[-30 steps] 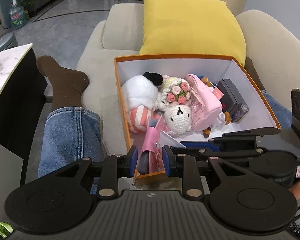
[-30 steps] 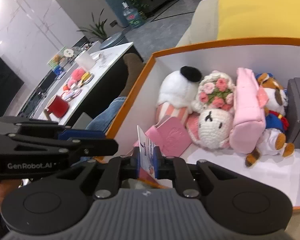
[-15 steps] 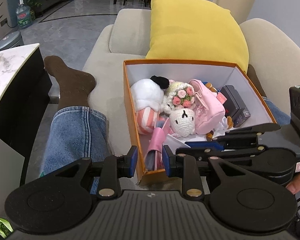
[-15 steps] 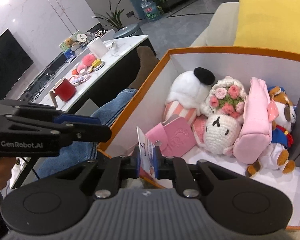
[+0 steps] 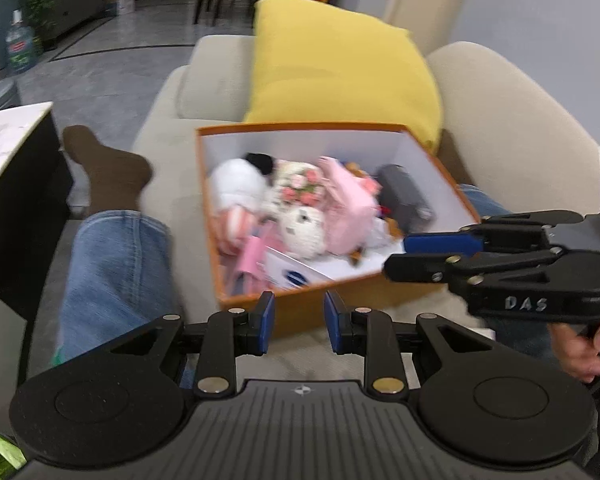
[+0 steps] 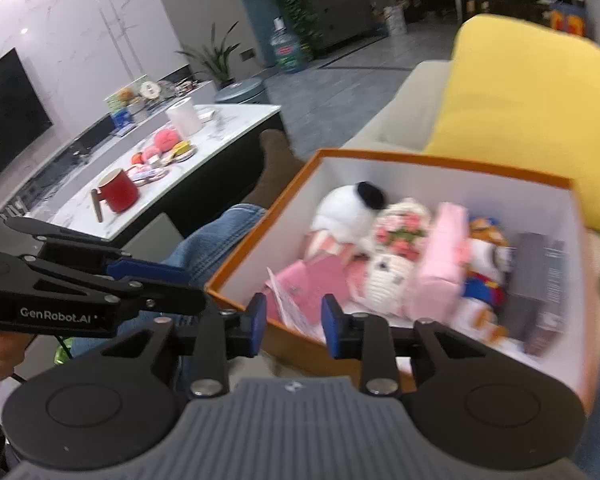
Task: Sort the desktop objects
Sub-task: 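Open left tool releasing the wallet while right tool releases the white tube, then move left tool to the small brown box and close on it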
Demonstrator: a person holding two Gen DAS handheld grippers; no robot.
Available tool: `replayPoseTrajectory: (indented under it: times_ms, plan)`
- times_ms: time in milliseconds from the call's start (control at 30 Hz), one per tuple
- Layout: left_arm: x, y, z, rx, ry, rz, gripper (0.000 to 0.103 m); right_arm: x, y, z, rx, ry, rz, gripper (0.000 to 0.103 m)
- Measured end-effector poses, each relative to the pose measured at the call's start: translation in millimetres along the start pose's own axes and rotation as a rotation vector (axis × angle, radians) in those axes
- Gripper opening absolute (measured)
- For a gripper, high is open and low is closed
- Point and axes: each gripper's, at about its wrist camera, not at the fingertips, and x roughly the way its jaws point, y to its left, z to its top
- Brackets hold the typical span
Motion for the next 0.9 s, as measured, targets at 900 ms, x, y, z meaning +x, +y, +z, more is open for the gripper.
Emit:
replayPoseTrajectory:
  times_ms: [900]
  plan:
    - [30.6,-178.3,-112.1,0.387,0.152,-0.249,0.063,-142.0,-4.4,-186.6,0.178,0.057,-0.427,0.014]
